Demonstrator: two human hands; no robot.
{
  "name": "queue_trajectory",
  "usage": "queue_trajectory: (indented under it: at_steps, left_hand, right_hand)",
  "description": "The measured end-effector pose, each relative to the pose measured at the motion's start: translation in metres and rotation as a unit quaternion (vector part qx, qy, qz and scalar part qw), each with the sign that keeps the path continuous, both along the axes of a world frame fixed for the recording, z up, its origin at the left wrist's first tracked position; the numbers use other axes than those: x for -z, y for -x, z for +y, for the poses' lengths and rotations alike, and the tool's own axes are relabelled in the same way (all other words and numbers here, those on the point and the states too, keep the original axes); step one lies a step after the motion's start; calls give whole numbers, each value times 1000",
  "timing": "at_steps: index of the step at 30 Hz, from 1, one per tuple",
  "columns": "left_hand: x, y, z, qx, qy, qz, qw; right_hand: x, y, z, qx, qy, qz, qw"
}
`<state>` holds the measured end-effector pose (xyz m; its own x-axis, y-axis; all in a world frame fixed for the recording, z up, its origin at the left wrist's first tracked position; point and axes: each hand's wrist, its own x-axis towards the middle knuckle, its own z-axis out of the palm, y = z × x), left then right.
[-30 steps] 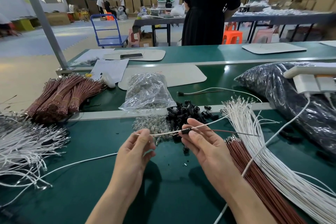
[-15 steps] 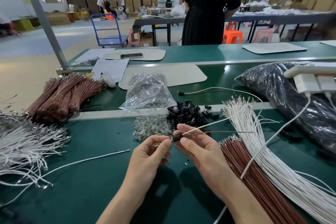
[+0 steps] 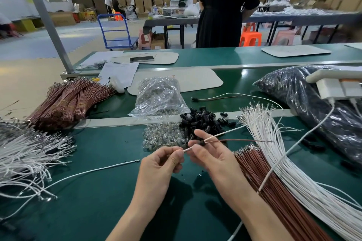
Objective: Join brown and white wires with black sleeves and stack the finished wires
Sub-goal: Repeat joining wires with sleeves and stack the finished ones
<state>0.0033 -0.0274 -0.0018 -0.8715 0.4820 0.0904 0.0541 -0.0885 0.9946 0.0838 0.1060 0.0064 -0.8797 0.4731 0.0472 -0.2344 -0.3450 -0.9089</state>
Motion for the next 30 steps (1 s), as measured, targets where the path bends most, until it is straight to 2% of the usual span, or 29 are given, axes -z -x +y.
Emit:
queue_trajectory:
  at_steps: [3,9,23,30]
  left_hand:
    - [0,-5,2,26,10,7,1000]
    - [0,0,1,35,-39,-54,997]
    - [2,0,-1,15,-1,7,1000]
    - [4,0,-2,27,24,-1,999]
  right_hand:
    - [3,1,-5,1,-46,-18,999]
    - [0,-1,4,62,-17,-8,998]
    - [0,-2,0,36,-35,-20,999]
    - [1,-1,0,34,-40,-29,998]
